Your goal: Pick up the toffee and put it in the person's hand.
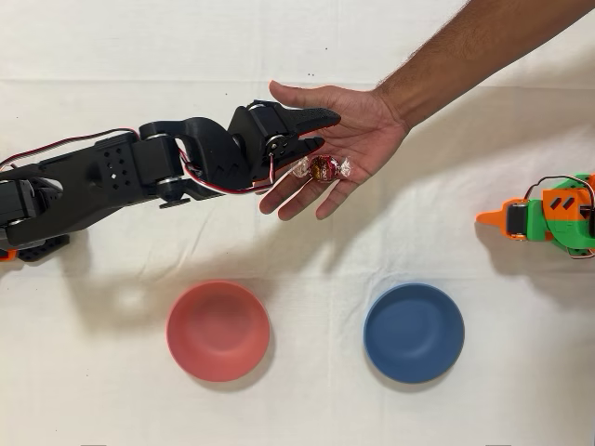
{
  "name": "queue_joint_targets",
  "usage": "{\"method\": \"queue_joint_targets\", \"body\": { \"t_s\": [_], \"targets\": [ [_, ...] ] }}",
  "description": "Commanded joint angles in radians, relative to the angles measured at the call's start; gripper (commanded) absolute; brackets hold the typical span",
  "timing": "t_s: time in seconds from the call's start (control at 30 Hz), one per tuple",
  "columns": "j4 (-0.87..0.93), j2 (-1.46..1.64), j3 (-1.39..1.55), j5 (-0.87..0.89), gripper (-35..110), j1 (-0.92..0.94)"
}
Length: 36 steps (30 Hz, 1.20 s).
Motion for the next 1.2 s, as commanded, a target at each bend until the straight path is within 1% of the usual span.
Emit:
{"method": "queue_joint_targets", "body": {
  "t_s": [0.0,0.3,0.53,0.83,1.03,1.17],
  "targets": [
    [0.014,0.123,-0.002,0.003,17,-0.003],
    [0.011,0.259,0.061,0.060,10,0.072],
    [0.018,0.443,0.181,0.189,0,0.164],
    [0.049,0.736,0.431,0.394,0,0.287],
    [0.064,0.937,0.630,0.462,0,0.360],
    [0.087,1.078,0.772,0.500,0,0.373]
  ]
}}
